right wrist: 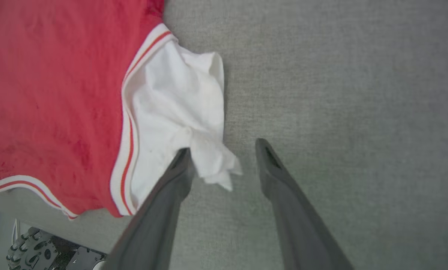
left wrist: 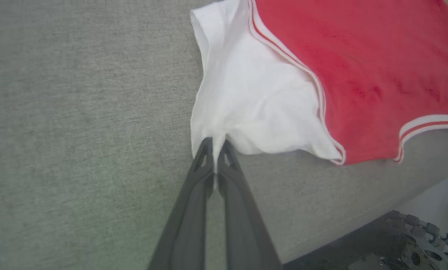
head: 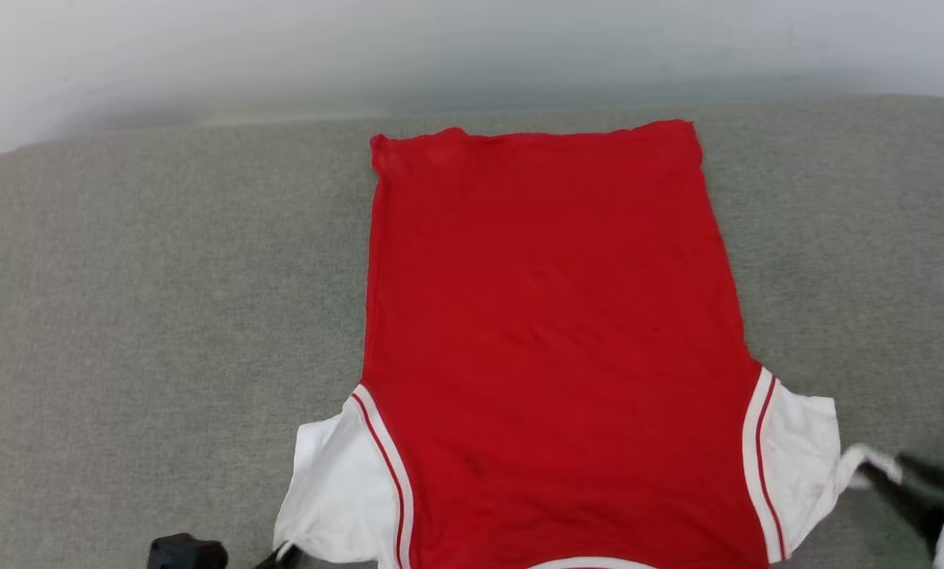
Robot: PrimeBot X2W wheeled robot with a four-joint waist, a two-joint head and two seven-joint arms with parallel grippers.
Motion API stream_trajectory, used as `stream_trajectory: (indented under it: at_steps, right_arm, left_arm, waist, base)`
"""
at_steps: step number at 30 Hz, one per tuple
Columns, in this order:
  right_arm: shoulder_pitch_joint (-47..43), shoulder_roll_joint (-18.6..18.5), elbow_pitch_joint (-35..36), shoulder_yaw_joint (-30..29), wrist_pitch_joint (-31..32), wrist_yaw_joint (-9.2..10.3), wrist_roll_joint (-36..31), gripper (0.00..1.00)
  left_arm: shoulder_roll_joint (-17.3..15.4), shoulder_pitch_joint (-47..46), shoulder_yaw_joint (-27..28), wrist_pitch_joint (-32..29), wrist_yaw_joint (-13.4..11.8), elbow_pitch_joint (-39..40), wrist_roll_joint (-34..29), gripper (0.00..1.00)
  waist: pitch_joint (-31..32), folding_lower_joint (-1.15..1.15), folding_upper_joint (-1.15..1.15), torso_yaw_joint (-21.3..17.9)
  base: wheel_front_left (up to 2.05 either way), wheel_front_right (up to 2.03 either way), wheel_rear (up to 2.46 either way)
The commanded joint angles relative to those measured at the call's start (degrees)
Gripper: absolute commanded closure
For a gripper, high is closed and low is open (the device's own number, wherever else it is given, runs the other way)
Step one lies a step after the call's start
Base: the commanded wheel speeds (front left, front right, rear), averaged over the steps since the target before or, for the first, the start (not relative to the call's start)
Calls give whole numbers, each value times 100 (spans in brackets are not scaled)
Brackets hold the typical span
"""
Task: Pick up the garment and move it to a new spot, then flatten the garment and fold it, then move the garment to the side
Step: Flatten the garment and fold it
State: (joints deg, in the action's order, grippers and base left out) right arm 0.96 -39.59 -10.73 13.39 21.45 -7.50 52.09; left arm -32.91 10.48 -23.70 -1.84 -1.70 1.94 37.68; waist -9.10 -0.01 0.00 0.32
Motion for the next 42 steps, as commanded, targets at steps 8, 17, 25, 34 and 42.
stream_trajectory:
  at_steps: [8, 17, 25, 34, 42]
  right_arm:
    - [988, -191, 987, -982, 1231, 2, 189, 0]
    - [3157, 110, 619, -1765, 3098, 2, -959, 0]
    - [4688, 400, -199, -2068, 3453, 2, -2365, 0]
    - [5658, 492, -971, -2297, 3545, 2, -3223, 0]
    - [5738, 560, -1351, -2327, 3867, 2, -3560, 0]
  left_arm:
    - [-20, -125, -216, -526, -70, 1127, 60, 100]
    - [40, -526, -586, -906, 5, 1995, -235, 100]
    - [336, -888, -843, -833, 113, 2140, -398, 100]
    - [558, -1034, -960, -648, 201, 1994, -400, 100]
    - [665, -1159, -1027, -535, 263, 1845, -424, 100]
  waist:
    - [-780, 1, 0, 566]
    - [-1649, 1, 0, 1430]
    - [-2182, 1, 0, 1963]
    - [-2575, 1, 0, 2347]
    - [-2801, 1, 0, 2515]
  base:
    - [0, 0, 0]
    - [0, 0, 0]
    - [0, 0, 0]
    - [0, 0, 0]
    - [0, 0, 0]
